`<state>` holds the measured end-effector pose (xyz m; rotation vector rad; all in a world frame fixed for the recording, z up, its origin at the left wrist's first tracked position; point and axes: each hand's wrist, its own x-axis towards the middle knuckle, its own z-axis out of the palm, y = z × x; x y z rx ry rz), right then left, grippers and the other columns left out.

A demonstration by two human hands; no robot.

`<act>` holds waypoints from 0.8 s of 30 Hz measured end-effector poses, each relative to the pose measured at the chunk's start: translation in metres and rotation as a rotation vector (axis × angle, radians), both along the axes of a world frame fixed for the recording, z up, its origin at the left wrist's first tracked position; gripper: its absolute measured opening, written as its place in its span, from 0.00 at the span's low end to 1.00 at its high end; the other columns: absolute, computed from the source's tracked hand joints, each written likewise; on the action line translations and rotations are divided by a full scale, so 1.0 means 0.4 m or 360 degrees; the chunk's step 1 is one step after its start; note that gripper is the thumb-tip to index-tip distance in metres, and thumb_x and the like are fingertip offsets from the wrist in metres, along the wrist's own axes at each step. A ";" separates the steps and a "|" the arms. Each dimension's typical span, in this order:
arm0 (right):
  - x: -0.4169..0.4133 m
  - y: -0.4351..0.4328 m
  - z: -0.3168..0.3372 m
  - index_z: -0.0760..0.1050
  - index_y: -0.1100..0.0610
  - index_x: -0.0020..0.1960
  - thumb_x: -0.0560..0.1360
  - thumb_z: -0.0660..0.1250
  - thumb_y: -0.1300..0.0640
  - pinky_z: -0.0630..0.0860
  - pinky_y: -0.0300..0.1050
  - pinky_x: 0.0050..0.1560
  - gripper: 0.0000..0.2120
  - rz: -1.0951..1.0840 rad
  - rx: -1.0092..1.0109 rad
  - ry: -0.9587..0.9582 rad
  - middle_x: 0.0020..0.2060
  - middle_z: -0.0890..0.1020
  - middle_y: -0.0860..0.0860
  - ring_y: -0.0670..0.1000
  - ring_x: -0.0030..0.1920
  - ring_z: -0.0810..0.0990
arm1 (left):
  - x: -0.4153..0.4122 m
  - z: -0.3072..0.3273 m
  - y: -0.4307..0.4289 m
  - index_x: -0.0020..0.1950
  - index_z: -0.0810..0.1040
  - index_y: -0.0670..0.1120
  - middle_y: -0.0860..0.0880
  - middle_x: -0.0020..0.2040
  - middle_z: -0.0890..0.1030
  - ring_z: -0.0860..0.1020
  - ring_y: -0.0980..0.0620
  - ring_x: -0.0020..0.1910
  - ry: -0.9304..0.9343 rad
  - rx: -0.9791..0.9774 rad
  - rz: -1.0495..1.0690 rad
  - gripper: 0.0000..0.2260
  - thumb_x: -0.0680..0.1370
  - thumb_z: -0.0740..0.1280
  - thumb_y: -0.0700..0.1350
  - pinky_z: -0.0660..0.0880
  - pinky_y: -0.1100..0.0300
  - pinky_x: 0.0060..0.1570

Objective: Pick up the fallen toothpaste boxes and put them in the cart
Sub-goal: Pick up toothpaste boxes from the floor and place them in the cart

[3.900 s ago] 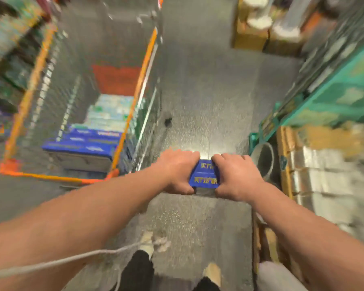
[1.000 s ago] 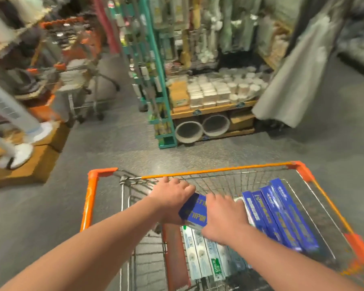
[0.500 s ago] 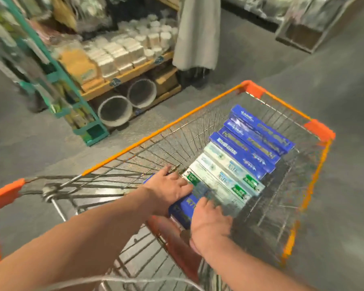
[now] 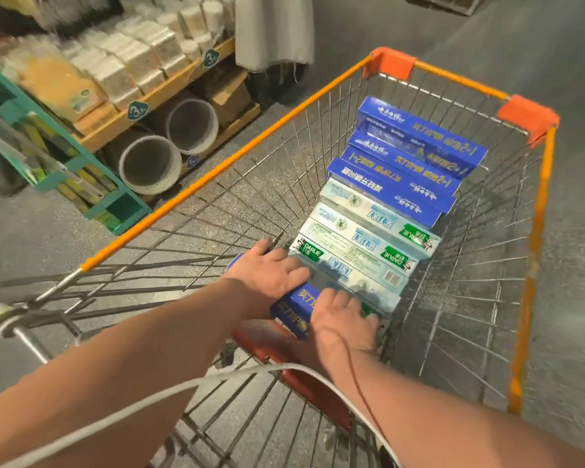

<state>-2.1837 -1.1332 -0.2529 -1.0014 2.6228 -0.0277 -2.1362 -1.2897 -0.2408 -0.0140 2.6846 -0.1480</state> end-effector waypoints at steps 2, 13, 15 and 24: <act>0.002 0.002 0.002 0.73 0.63 0.43 0.61 0.71 0.64 0.68 0.49 0.31 0.12 0.0028 0.0086 0.0056 0.34 0.78 0.61 0.59 0.33 0.79 | 0.006 0.009 -0.002 0.67 0.55 0.54 0.51 0.68 0.71 0.70 0.45 0.67 -0.0027 0.0054 -0.0004 0.34 0.72 0.71 0.64 0.56 0.40 0.75; -0.007 0.021 0.017 0.55 0.57 0.71 0.82 0.50 0.62 0.70 0.52 0.51 0.18 0.0345 0.0320 -0.0140 0.66 0.74 0.59 0.59 0.65 0.73 | 0.015 0.050 0.020 0.75 0.62 0.55 0.54 0.69 0.68 0.65 0.48 0.68 -0.0384 0.0195 0.0145 0.52 0.57 0.72 0.79 0.57 0.42 0.74; -0.011 0.024 0.025 0.52 0.56 0.70 0.80 0.49 0.62 0.70 0.51 0.52 0.19 0.0423 0.0326 -0.0143 0.66 0.74 0.58 0.59 0.65 0.72 | 0.013 0.050 0.020 0.75 0.63 0.56 0.54 0.69 0.67 0.64 0.49 0.69 -0.0400 0.0209 0.0156 0.53 0.57 0.74 0.77 0.57 0.44 0.74; -0.015 0.037 0.049 0.55 0.54 0.73 0.78 0.60 0.58 0.72 0.54 0.61 0.26 0.0446 0.0327 -0.0369 0.68 0.70 0.56 0.59 0.67 0.71 | 0.026 0.038 0.024 0.74 0.65 0.57 0.55 0.72 0.71 0.70 0.50 0.71 -0.0369 0.0227 0.0201 0.54 0.54 0.71 0.81 0.58 0.44 0.76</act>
